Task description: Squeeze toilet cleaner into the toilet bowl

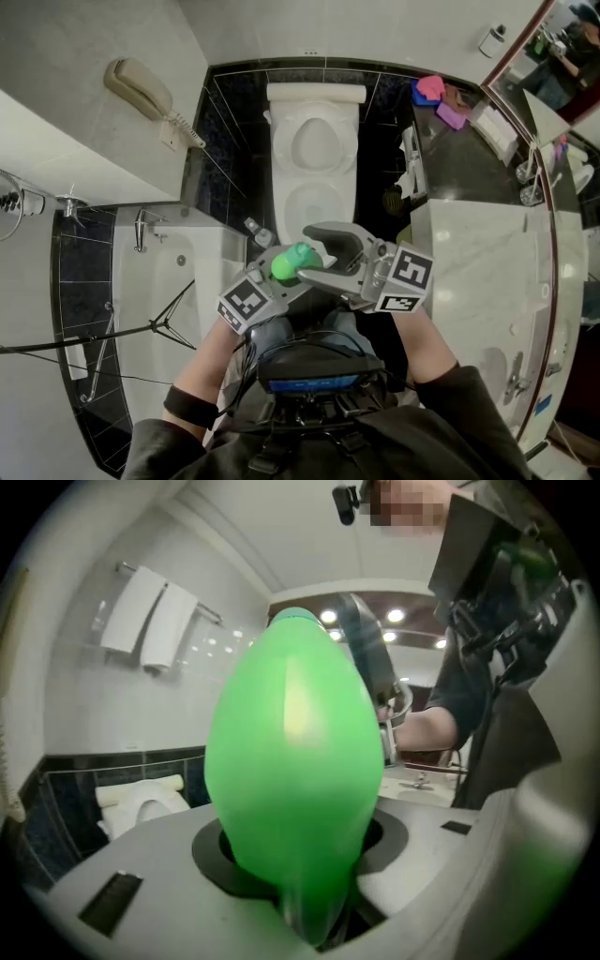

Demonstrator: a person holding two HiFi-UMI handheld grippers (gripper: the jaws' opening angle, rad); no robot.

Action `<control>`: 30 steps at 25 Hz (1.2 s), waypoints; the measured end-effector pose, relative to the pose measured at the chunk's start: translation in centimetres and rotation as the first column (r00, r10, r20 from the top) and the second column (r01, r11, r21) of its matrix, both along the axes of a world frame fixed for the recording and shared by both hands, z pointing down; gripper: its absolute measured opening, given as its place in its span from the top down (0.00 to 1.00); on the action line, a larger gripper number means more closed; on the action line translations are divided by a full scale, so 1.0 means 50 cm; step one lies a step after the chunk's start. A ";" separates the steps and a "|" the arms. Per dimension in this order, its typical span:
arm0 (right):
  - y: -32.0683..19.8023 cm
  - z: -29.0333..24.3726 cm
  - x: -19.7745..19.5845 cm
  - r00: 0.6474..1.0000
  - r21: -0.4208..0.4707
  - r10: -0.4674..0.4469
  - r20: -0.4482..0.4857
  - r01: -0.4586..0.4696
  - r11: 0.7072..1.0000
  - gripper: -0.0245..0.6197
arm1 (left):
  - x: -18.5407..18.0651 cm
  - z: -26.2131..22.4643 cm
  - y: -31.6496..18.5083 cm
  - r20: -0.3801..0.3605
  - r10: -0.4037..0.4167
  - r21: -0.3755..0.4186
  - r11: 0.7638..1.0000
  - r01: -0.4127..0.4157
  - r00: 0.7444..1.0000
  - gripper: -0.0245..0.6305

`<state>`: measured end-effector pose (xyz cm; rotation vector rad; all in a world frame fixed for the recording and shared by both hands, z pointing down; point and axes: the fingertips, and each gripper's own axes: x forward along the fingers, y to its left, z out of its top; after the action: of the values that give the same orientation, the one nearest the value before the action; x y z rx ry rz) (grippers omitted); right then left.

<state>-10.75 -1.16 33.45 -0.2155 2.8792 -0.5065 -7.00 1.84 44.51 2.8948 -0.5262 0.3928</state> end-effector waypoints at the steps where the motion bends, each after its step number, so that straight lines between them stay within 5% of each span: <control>1: 0.007 -0.011 0.002 0.999 0.030 -0.034 0.011 0.033 0.999 0.52 | 0.005 -0.012 0.013 -0.021 0.061 -0.029 0.998 -0.061 0.998 0.69; 8: 0.046 -0.058 0.003 0.976 0.132 -0.216 0.035 0.209 0.969 0.53 | 0.011 -0.052 0.062 -0.092 0.332 -0.129 0.931 -0.342 0.939 0.69; 17: 0.055 -0.075 -0.001 0.968 0.184 -0.243 0.054 0.230 0.956 0.71 | 0.021 -0.058 0.075 -0.140 0.415 -0.129 0.892 -0.433 0.899 0.69; 23: 0.047 -0.072 0.000 0.975 0.141 -0.209 0.069 0.198 0.970 0.72 | 0.031 -0.073 0.064 -0.141 0.360 -0.133 0.916 -0.378 0.922 0.69; 30: 0.006 -0.021 0.004 0.995 0.060 -0.096 0.003 0.095 0.994 0.72 | 0.022 -0.018 0.003 0.052 0.161 -0.016 0.987 -0.161 0.986 0.69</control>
<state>-10.54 -0.86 32.39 -0.0667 2.9045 -0.4361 -5.88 2.00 43.63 2.9316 -0.2967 0.4950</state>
